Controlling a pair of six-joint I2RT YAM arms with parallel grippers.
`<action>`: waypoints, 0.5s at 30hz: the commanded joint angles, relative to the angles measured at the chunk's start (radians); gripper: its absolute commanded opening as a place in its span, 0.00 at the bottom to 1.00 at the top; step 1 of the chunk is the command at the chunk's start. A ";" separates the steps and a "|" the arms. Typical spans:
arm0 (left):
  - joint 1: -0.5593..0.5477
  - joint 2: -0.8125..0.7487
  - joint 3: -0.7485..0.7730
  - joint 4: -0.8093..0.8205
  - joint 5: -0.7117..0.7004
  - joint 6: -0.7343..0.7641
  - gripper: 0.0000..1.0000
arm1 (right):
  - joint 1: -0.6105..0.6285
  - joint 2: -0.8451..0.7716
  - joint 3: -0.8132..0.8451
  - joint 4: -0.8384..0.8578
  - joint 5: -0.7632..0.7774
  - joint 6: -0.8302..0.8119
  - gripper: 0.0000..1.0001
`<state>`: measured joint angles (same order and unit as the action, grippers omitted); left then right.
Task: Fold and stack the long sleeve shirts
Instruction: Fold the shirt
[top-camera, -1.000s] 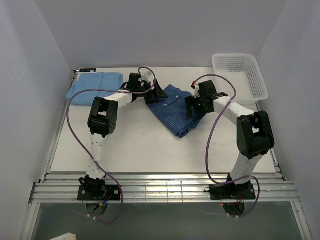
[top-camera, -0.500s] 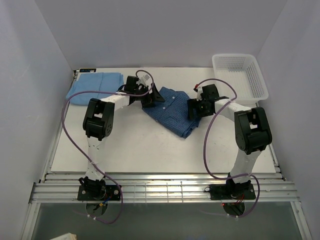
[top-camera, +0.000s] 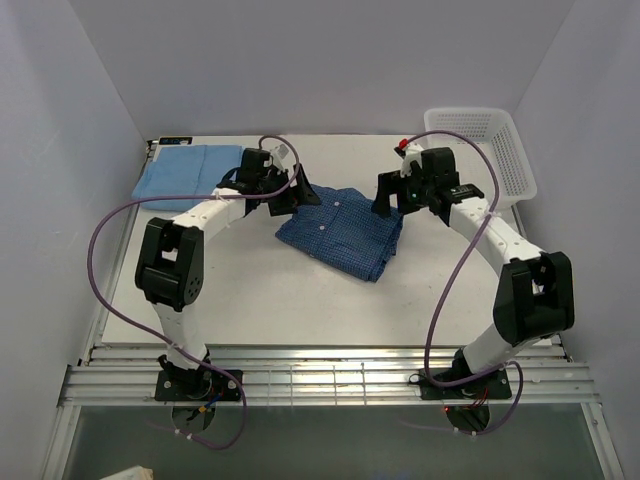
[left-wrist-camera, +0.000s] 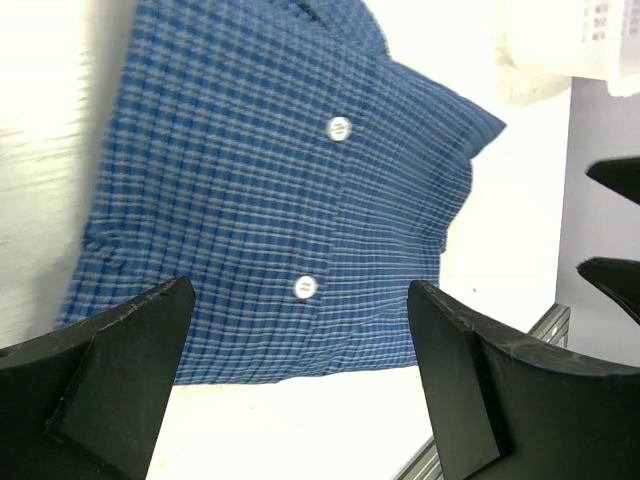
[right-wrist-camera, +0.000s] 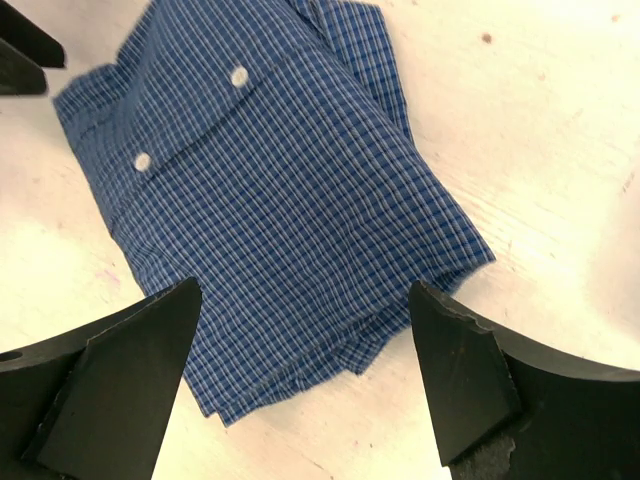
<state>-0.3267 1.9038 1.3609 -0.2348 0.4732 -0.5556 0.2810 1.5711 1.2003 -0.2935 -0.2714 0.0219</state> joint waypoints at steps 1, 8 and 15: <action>-0.055 -0.049 0.043 -0.011 -0.022 0.031 0.98 | 0.000 0.039 0.027 0.071 -0.066 0.044 0.90; -0.124 0.055 0.102 -0.014 0.071 0.054 0.98 | -0.006 0.239 0.111 0.168 -0.072 0.182 0.90; -0.130 0.142 0.090 -0.049 0.087 0.088 0.98 | -0.023 0.336 0.035 0.197 -0.081 0.234 0.90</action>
<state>-0.4664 2.0377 1.4471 -0.2493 0.5392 -0.5018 0.2684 1.9118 1.2549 -0.1455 -0.3305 0.2131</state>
